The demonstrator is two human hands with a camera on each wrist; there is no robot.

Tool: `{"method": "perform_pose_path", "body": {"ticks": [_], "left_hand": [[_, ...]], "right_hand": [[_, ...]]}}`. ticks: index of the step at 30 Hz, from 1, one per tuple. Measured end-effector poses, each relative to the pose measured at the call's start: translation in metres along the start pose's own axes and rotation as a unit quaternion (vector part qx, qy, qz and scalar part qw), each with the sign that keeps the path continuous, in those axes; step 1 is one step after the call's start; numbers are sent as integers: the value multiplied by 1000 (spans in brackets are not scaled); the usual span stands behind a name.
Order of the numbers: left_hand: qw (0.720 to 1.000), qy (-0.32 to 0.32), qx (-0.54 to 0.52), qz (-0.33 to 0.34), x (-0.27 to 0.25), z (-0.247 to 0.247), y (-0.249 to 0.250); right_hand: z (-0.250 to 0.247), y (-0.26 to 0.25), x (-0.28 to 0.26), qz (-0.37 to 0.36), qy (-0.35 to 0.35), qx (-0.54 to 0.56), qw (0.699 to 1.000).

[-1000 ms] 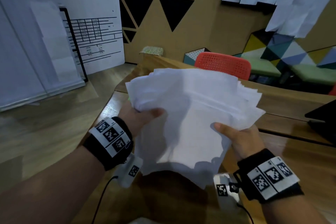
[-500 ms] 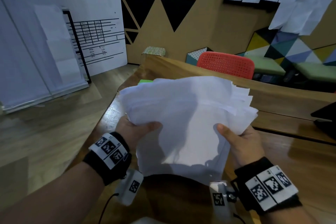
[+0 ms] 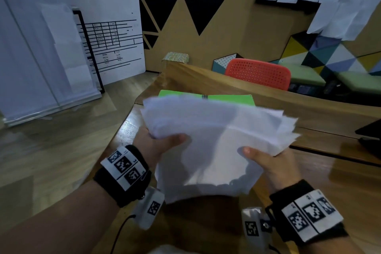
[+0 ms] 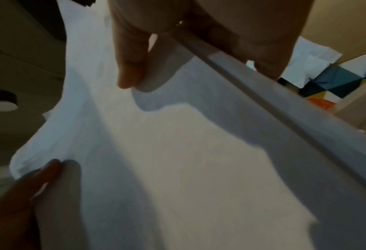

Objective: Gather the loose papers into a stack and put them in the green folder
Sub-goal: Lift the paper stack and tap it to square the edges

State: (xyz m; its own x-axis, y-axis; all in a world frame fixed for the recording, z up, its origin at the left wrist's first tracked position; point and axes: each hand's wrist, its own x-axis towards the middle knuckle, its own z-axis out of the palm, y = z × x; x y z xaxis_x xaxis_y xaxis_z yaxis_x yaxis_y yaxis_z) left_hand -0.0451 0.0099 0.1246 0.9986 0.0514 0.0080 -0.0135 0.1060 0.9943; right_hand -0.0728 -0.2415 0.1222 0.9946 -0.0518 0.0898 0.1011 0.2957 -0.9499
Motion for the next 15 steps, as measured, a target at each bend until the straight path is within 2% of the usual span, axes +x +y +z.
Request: {"method": "perform_pose_path", "body": {"ticks": [2,4,8,11,13,15], "left_hand": [[998,-4,57,-33,1,3,-12],[995,-11,94,-33,2,7,-17],[998,4,51,-21,2,7,-10],[997,-14,80,1,7,5,-7],[995,11,99,-17,9,10,-6],[997,32,71,-18,8,14,-6]], "right_hand": [[1,15,1,22,26,-23,999],[3,24,1,35,57,-14,998],[0,15,3,22,68,0,997],[3,14,4,23,55,-8,998],[10,16,2,20,66,-6,998],[13,13,1,1,81,-7,997]]}}
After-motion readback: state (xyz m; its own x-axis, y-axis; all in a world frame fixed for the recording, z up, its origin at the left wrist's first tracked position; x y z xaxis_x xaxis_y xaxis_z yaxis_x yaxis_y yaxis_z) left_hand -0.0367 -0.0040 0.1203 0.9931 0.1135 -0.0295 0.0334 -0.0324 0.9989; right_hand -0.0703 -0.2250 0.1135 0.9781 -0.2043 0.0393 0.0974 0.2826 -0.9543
